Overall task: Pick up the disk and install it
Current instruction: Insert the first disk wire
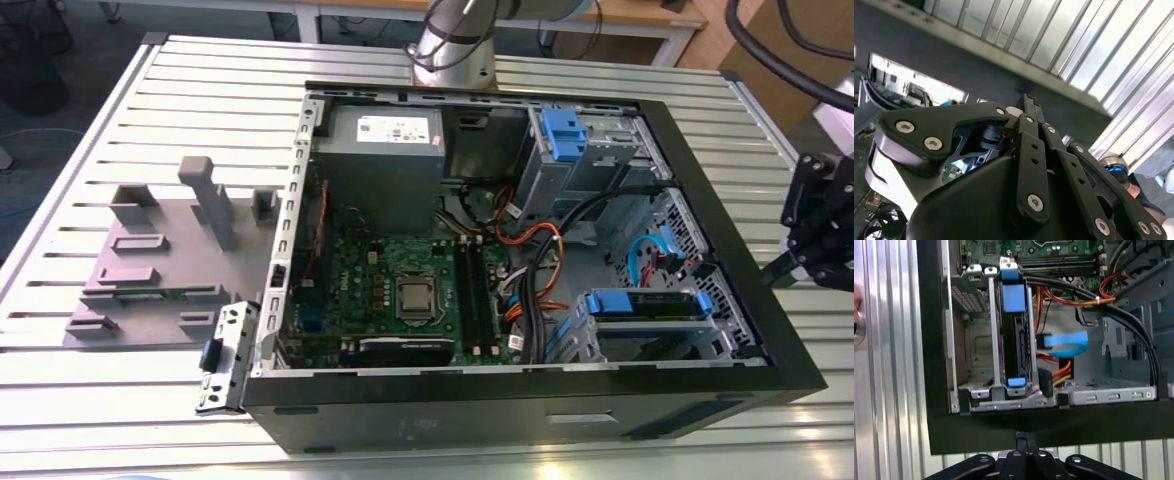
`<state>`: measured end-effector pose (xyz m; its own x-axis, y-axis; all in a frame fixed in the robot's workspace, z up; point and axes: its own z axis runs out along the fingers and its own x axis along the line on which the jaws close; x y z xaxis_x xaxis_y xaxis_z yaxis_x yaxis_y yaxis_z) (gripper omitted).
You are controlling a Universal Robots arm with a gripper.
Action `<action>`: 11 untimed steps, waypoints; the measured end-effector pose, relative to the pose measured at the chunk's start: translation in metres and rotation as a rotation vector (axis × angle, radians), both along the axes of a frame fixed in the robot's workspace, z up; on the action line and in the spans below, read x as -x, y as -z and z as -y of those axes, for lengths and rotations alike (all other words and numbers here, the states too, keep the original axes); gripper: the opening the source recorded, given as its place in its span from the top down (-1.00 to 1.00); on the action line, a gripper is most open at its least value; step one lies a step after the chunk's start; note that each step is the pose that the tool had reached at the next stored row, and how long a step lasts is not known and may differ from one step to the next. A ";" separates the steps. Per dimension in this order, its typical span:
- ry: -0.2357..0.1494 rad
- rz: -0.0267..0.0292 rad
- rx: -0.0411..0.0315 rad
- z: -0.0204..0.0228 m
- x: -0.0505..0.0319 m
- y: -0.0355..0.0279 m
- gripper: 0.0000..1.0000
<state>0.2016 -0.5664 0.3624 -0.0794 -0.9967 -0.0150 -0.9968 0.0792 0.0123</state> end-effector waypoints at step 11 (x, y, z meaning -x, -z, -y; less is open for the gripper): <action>0.000 0.0009 0.0000 0.0000 0.0303 0.0020 0.79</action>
<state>0.1713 -0.5664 0.3604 -0.0795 -0.9967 -0.0151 -0.9968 0.0793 0.0114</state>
